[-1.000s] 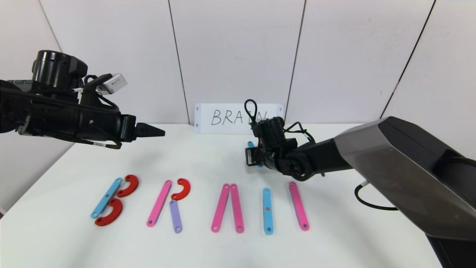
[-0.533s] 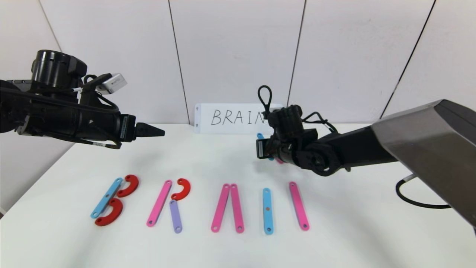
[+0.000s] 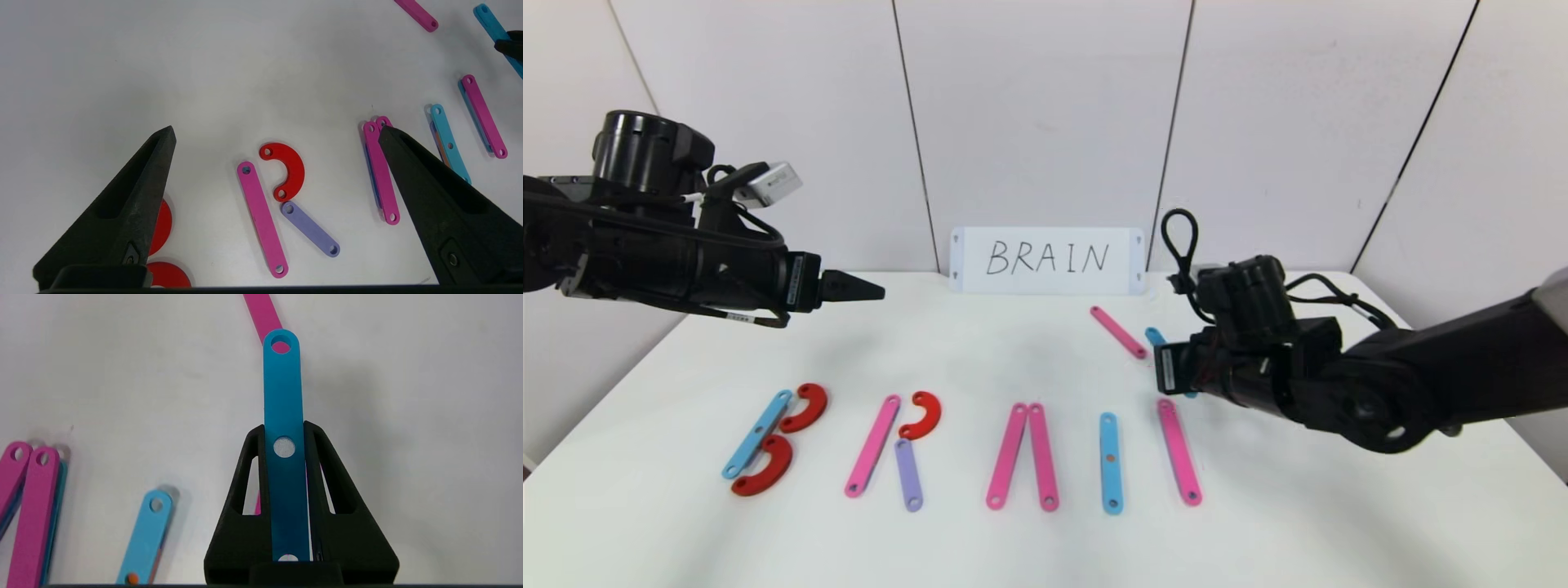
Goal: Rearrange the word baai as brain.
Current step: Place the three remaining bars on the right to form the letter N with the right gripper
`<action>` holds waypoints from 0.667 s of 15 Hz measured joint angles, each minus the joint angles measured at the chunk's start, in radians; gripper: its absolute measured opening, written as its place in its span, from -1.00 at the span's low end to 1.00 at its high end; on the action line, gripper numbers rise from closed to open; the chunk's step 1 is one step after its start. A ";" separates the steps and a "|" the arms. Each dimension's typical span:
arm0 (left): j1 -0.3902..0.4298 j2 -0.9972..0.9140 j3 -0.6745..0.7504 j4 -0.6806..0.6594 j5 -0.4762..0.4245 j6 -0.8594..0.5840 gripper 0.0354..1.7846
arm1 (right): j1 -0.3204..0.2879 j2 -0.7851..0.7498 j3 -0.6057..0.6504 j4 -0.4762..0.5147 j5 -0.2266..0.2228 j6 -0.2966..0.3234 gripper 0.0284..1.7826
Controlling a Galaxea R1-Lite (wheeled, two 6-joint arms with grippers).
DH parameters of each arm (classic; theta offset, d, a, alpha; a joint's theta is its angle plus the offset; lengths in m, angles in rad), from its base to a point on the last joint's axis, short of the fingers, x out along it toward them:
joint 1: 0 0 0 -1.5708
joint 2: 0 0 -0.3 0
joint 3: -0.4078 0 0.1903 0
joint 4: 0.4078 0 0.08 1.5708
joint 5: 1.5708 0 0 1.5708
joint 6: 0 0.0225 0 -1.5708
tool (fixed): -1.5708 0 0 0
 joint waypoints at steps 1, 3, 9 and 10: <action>0.000 0.000 0.000 0.000 0.000 0.000 0.94 | -0.003 -0.027 0.058 -0.034 0.003 -0.005 -0.72; 0.000 -0.001 0.001 0.000 0.000 0.000 0.94 | -0.014 -0.069 0.163 -0.107 0.028 -0.023 -0.72; 0.000 -0.001 0.002 0.000 0.000 0.000 0.94 | -0.069 -0.119 0.345 -0.246 0.190 -0.105 -0.72; 0.000 -0.001 0.002 0.000 0.000 0.001 0.94 | -0.078 -0.118 0.363 -0.261 0.203 -0.112 -0.72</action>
